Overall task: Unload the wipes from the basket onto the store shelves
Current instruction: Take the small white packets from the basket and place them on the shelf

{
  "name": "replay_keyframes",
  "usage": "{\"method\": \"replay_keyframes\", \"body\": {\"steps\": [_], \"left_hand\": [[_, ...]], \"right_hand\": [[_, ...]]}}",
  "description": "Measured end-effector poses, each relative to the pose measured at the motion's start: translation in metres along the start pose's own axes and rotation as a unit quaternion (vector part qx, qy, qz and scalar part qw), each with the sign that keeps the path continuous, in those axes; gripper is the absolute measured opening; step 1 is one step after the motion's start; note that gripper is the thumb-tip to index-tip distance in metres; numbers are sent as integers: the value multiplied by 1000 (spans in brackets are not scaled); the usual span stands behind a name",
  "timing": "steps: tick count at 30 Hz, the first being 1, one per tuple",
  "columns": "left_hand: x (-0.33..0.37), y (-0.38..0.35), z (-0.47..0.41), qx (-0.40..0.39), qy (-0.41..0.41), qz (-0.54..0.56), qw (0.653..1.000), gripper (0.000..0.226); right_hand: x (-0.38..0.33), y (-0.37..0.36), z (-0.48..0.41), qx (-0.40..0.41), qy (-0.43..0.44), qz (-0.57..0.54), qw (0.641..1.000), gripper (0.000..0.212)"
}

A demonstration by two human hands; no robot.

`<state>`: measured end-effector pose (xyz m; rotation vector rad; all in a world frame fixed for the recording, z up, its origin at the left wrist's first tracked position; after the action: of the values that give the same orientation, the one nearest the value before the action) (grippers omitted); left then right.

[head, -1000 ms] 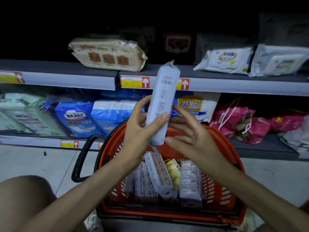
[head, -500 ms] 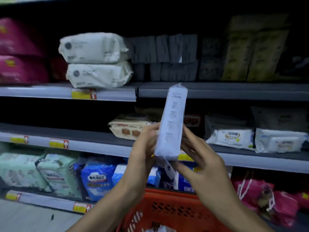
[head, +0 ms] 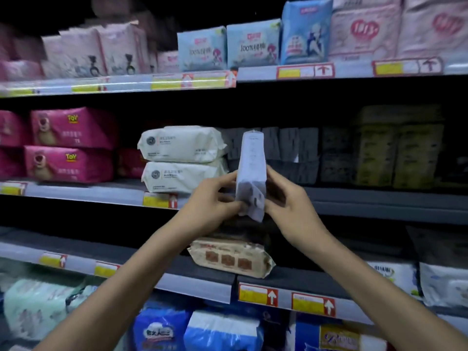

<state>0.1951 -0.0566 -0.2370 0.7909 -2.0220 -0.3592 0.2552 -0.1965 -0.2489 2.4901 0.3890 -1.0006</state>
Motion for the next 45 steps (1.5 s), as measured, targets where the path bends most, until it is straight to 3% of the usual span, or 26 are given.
{"method": "replay_keyframes", "body": {"steps": [2, 6, 8, 11, 14, 17, 22, 26, 30, 36, 41, 45], "left_hand": [[-13, 11, -21, 49, 24, -41, 998, 42], [-58, 8, -42, 103, 132, -107, 980, 7], [-68, 5, -44, 128, 163, -115, 972, 18], [-68, 3, -40, 165, 176, -130, 962, 28], [-68, -6, -31, 167, 185, -106, 963, 22], [-66, -16, -19, 134, 178, -90, 971, 13], [-62, -28, 7, 85, 156, -88, 980, 66], [-54, -40, 32, 46, 155, -137, 977, 67], [-57, -71, 59, -48, 135, -255, 956, 85], [-81, -123, 105, -135, 99, -346, 923, 99], [-117, -174, 159, -204, 116, -350, 907, 109], [-144, -221, 197, -263, 128, -338, 895, 104]], "right_hand": [[5, -2, -27, -2, 8, 34, 999, 58], [42, -13, -59, 16, -57, 161, 985, 23], [54, -14, -63, 52, -83, 205, 974, 16], [54, -10, -61, 103, -95, 188, 972, 17], [48, -9, -51, 105, -99, 162, 976, 17], [45, -9, -39, 90, -116, 135, 980, 21], [39, 4, -10, 67, -133, 123, 981, 39], [47, 17, 24, 9, -165, 168, 972, 52], [50, 28, 69, -51, -161, 234, 957, 67], [108, 36, 155, -209, -245, 339, 884, 116], [143, 54, 231, -256, -291, 354, 851, 122], [181, 56, 291, -288, -328, 339, 833, 117]]}}
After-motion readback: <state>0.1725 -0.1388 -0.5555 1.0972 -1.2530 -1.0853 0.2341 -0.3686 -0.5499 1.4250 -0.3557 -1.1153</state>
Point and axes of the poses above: each hand's wrist, its own z-axis away from the middle knuckle, its own y-axis out of the back of the hand, x = y × z, the point moved 8 cm from there along -z, towards the middle knuckle, and after that the axes turned 2 degrees about -z, right-handed, at the moved point
